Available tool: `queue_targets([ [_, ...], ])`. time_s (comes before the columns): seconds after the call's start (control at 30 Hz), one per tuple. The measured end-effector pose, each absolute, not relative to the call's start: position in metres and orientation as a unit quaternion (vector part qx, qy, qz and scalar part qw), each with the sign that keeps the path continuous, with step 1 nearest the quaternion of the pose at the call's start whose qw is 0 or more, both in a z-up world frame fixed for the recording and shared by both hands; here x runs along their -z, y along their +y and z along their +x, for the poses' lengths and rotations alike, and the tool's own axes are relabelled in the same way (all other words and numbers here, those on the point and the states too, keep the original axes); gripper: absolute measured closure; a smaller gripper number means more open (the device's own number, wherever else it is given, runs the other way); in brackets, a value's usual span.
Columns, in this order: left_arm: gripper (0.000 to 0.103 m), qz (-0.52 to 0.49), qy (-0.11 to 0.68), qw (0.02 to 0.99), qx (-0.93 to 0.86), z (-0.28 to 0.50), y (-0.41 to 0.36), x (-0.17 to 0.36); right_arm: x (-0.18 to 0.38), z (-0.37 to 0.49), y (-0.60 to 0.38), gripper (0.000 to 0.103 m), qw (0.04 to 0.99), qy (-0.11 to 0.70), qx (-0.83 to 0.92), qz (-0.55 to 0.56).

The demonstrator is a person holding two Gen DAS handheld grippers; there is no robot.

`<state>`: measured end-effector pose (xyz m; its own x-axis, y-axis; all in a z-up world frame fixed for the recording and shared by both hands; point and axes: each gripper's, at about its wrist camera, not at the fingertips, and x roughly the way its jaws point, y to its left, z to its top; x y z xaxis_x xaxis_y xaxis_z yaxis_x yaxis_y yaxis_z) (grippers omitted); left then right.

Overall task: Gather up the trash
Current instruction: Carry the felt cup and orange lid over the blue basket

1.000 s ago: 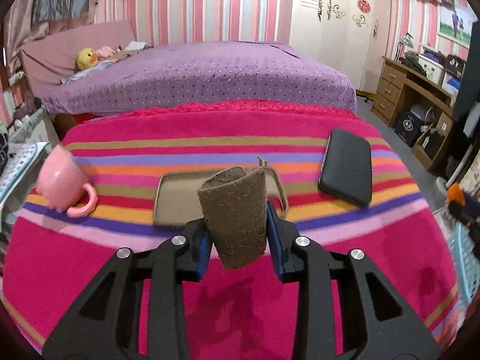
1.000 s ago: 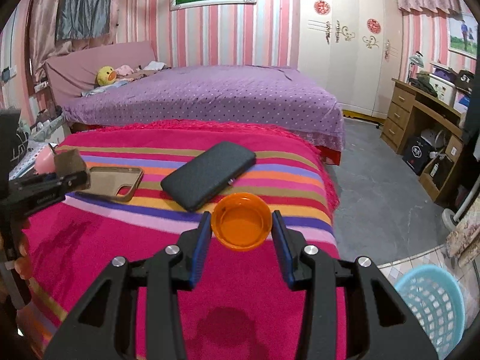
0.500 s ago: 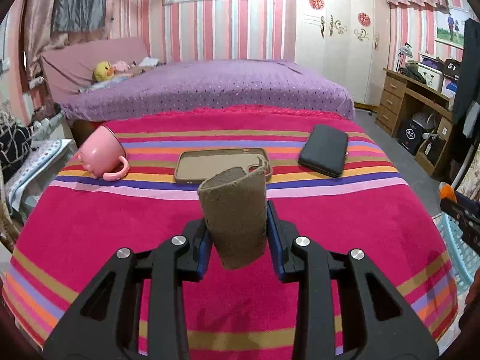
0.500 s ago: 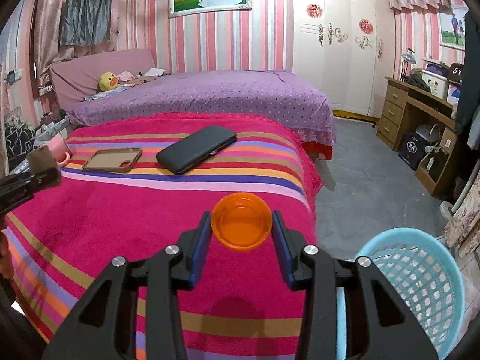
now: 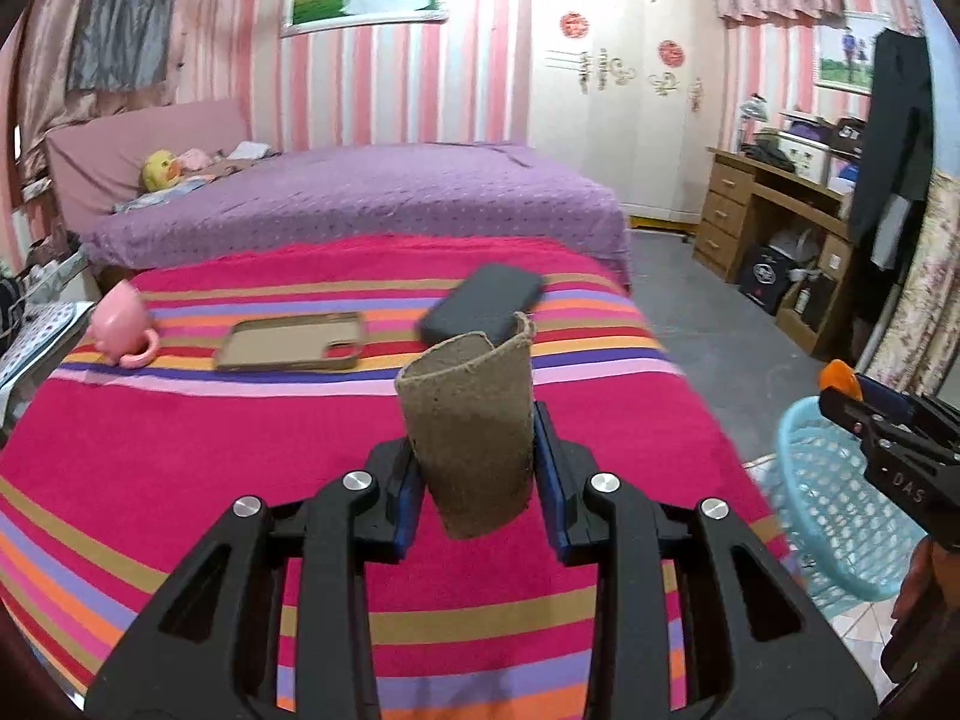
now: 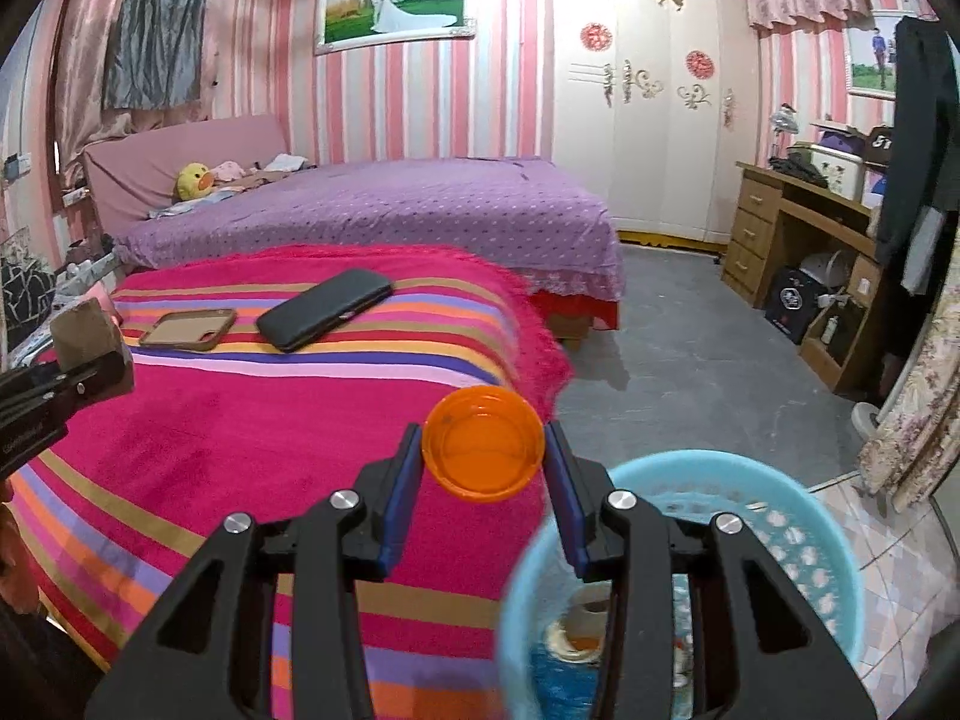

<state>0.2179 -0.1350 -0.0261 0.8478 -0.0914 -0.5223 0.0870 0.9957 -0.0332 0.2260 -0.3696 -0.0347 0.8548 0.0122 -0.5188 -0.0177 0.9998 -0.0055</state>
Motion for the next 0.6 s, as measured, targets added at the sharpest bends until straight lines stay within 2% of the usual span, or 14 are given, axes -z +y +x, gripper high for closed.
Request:
queue_targets([
  [0.6, 0.072, 0.032, 0.310, 0.933, 0.181, 0.214, -0.305, 0.059, 0.037, 0.193, -0.506, 0.063, 0.958, 0.258, 0.123, 0.021],
])
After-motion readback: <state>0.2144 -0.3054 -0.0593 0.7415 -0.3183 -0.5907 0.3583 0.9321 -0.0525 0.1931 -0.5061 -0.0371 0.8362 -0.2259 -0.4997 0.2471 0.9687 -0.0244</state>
